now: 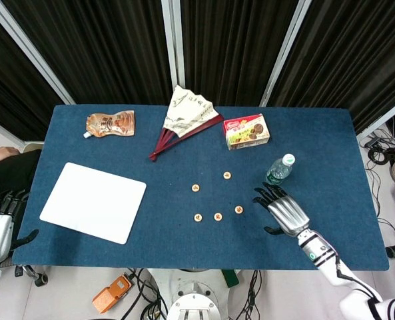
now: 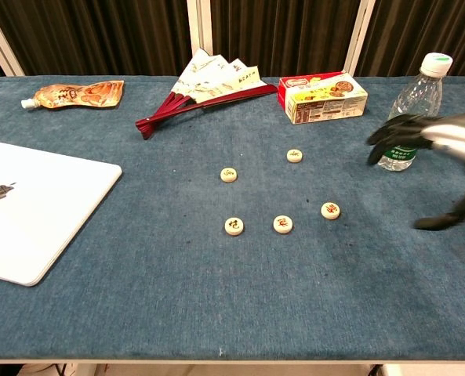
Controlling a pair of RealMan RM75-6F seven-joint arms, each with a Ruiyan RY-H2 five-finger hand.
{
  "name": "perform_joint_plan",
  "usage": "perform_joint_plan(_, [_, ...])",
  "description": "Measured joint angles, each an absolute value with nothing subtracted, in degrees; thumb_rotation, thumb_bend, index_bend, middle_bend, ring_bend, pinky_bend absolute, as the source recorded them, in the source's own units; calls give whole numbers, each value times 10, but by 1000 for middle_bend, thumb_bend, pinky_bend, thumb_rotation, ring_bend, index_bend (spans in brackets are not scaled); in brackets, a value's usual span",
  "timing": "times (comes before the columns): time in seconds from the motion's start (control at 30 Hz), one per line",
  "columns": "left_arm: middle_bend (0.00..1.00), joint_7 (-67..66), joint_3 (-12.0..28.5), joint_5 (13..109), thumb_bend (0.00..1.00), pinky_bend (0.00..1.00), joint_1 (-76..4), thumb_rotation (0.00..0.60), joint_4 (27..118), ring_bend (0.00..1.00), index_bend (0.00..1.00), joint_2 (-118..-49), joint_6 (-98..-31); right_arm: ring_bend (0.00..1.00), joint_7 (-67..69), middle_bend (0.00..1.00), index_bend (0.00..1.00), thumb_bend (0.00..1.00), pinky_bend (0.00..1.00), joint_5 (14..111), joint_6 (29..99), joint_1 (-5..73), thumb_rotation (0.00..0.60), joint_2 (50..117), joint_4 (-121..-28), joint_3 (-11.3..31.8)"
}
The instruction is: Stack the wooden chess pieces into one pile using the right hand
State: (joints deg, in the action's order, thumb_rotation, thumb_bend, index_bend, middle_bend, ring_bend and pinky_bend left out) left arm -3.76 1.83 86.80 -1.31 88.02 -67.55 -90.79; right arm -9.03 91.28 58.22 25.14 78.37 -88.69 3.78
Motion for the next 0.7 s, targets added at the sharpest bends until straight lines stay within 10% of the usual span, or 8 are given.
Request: perform_joint_plan(0.7, [159,-21,24,857,0,0,-13,600,861,124,179,-681,-899,115,-111,175,532,458,175,854,516,341,600,927,-743,52])
